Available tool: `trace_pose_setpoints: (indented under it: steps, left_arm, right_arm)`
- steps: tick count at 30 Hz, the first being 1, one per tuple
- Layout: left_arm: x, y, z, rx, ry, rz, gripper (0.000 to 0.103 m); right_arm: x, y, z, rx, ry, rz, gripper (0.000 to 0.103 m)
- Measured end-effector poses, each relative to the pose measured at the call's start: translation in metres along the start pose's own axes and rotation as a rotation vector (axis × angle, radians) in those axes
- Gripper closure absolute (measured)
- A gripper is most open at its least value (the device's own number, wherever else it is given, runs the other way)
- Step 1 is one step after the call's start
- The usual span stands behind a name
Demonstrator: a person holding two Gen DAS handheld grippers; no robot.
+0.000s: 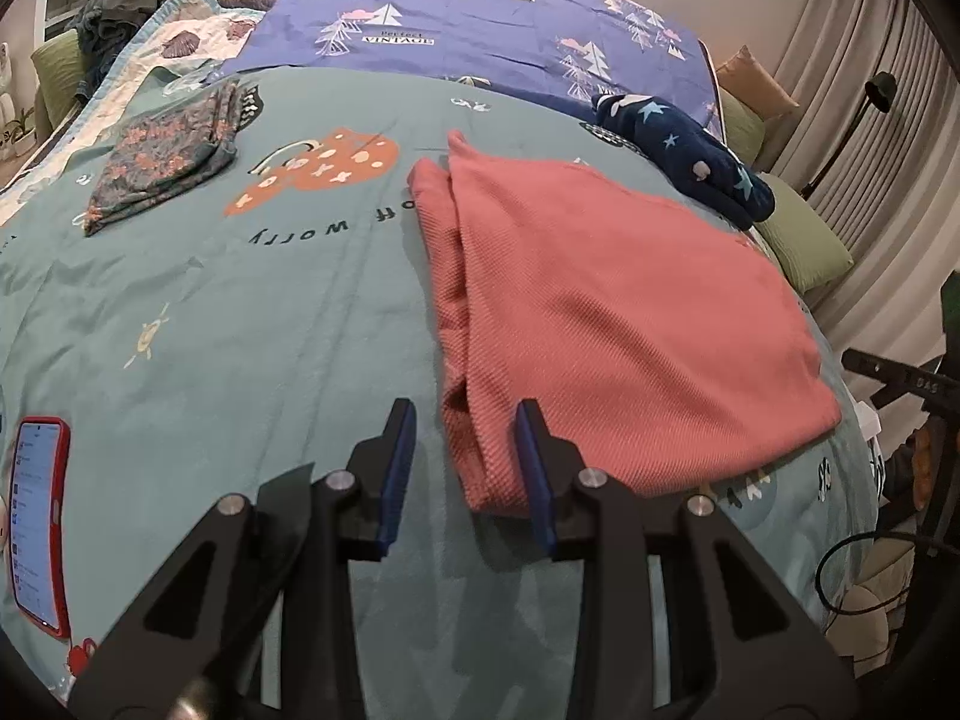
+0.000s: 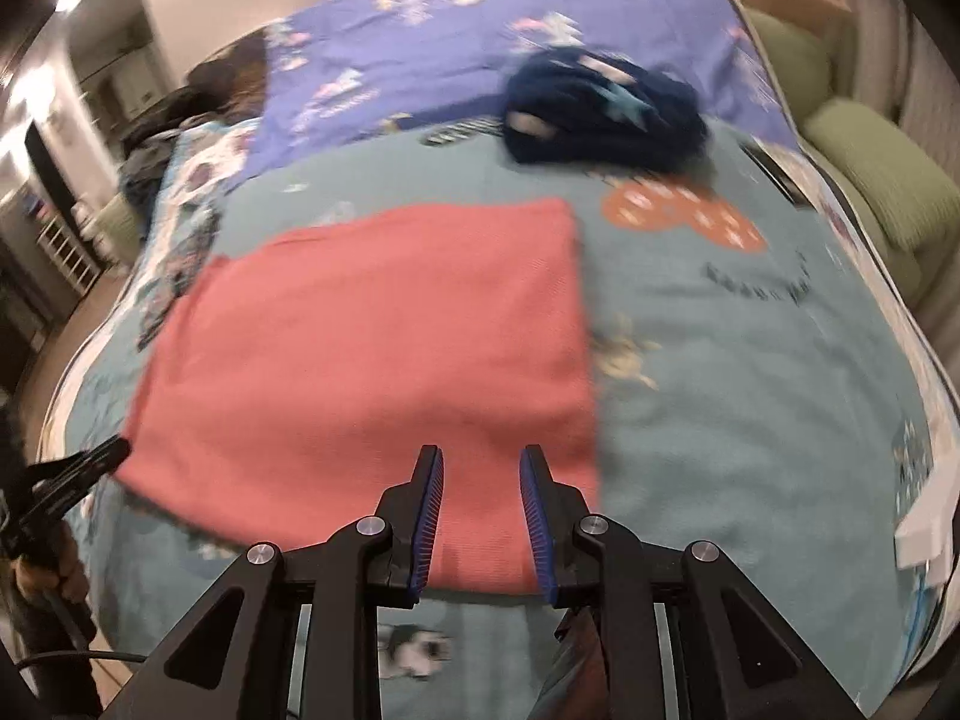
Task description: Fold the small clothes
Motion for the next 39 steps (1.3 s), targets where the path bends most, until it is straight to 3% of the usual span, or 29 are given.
trace_pose_setpoints:
  steps: [7, 12, 17, 24, 30, 39]
  left_arm:
    - [-0.016, 0.005, -0.004, 0.031, -0.030, 0.054, 0.061]
    - [-0.031, 0.017, -0.008, 0.052, -0.057, 0.147, 0.056]
    - [-0.036, 0.038, -0.013, 0.002, -0.056, 0.164, 0.053]
    - [-0.036, 0.051, -0.013, -0.021, -0.054, 0.179, 0.049]
    - [-0.032, 0.054, -0.011, -0.030, -0.049, 0.148, 0.048]
    - [-0.034, 0.082, 0.004, -0.126, -0.069, 0.112, 0.048]
  right_arm:
    - [0.003, 0.085, 0.002, -0.176, -0.043, 0.101, 0.066]
    - [0.018, 0.150, -0.006, -0.342, -0.051, 0.148, 0.060]
    - [0.034, 0.197, -0.013, -0.452, -0.031, 0.159, 0.059]
    - [0.040, 0.244, -0.029, -0.605, -0.085, 0.140, 0.047]
    - [0.049, 0.276, -0.050, -0.730, -0.102, 0.110, 0.045]
    - [0.075, 0.293, -0.051, -0.740, -0.120, 0.054, 0.045]
Point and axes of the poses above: each gripper's, at about its wrist camera, not at the fingertips, and x roughly the way its jaws point, y to its left, z to its top, the point moved 1 cm from there along x, roughly the way its jaws point, and after that the axes turned 5 degrees about -z, right-handed, at the moved point
